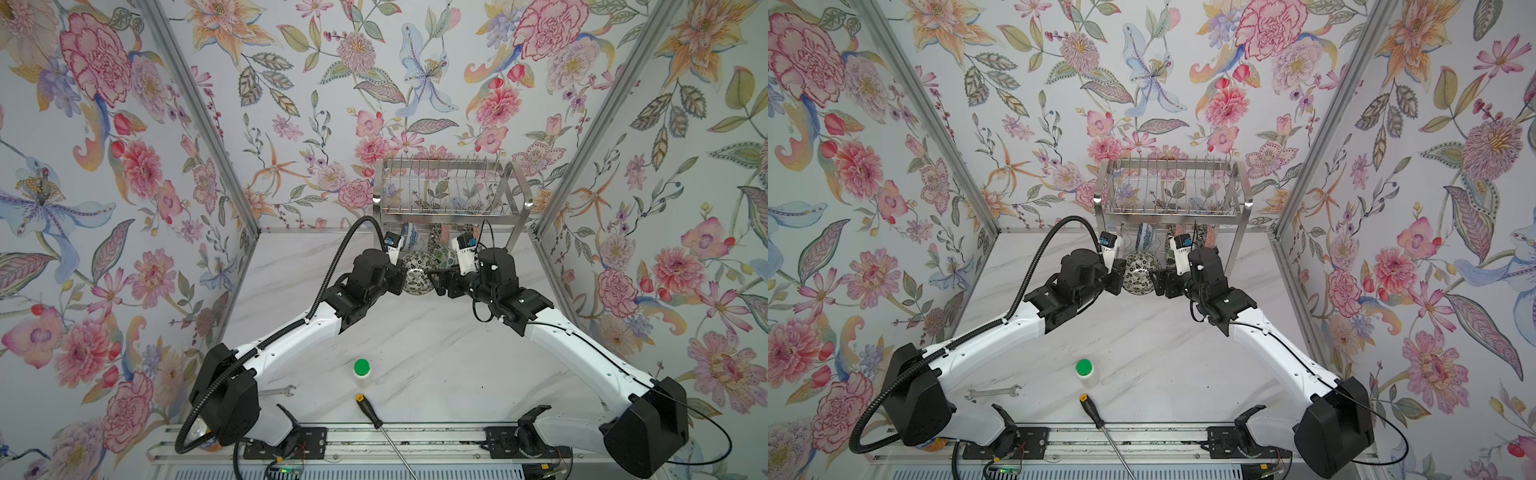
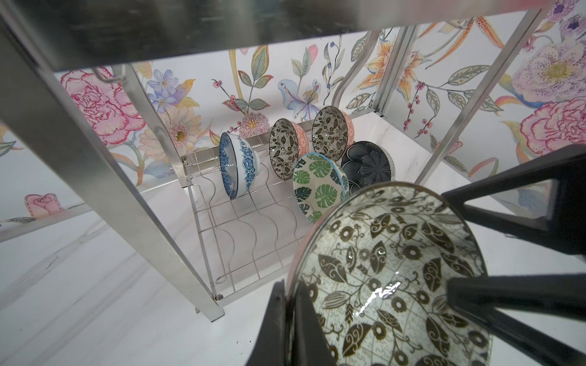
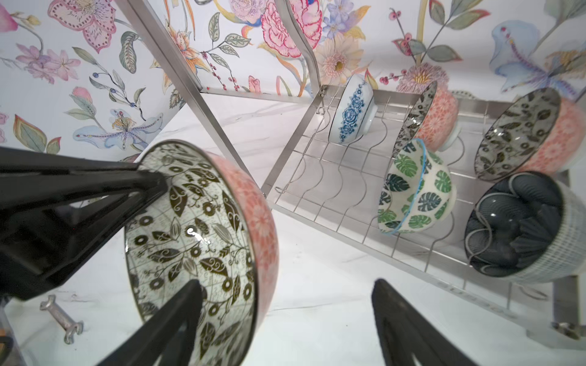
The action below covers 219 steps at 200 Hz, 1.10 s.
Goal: Load the bowls into the dish rack
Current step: 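Hold the bowl up with left gripper while right gripper grasps its rim, then open left gripper and draw it back while right gripper carries bowl to rack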
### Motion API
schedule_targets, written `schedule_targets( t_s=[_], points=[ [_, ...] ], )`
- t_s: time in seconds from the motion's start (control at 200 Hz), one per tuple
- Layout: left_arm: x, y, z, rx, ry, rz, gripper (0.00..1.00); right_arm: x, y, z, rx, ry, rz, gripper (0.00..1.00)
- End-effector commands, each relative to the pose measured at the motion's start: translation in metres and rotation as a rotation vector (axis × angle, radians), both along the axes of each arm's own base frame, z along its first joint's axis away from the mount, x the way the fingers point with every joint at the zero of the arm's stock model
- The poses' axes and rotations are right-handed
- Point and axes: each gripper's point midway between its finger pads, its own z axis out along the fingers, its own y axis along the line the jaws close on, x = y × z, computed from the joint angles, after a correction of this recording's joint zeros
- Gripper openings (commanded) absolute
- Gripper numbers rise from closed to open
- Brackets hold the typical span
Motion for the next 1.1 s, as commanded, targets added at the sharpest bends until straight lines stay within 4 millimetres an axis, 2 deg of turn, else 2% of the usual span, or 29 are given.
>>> schedule_targets(
  t_s=[0.0, 0.515, 0.796, 0.831, 0.941, 1.091],
  points=[
    [0.001, 0.005, 0.039, -0.106, -0.096, 0.024, 0.0, 0.014, 0.011, 0.015, 0.079, -0.021, -0.015, 0.8],
    [0.0, 0.005, 0.037, -0.12, -0.117, 0.009, 0.0, 0.026, 0.025, 0.01, 0.137, 0.0, -0.007, 0.35],
    [0.001, 0.01, 0.035, -0.099, -0.116, 0.019, 0.0, 0.03, 0.029, 0.011, 0.136, -0.001, -0.007, 0.0],
    [0.002, 0.012, 0.034, -0.093, -0.113, 0.024, 0.0, 0.031, 0.029, 0.012, 0.133, -0.005, -0.009, 0.0],
    [0.003, 0.021, 0.029, -0.063, -0.107, 0.049, 0.28, 0.032, 0.027, 0.014, 0.125, -0.012, -0.015, 0.0],
    [0.005, 0.041, 0.026, -0.008, -0.1, 0.092, 0.82, 0.036, 0.022, 0.014, 0.088, -0.02, -0.039, 0.0]
  ],
)
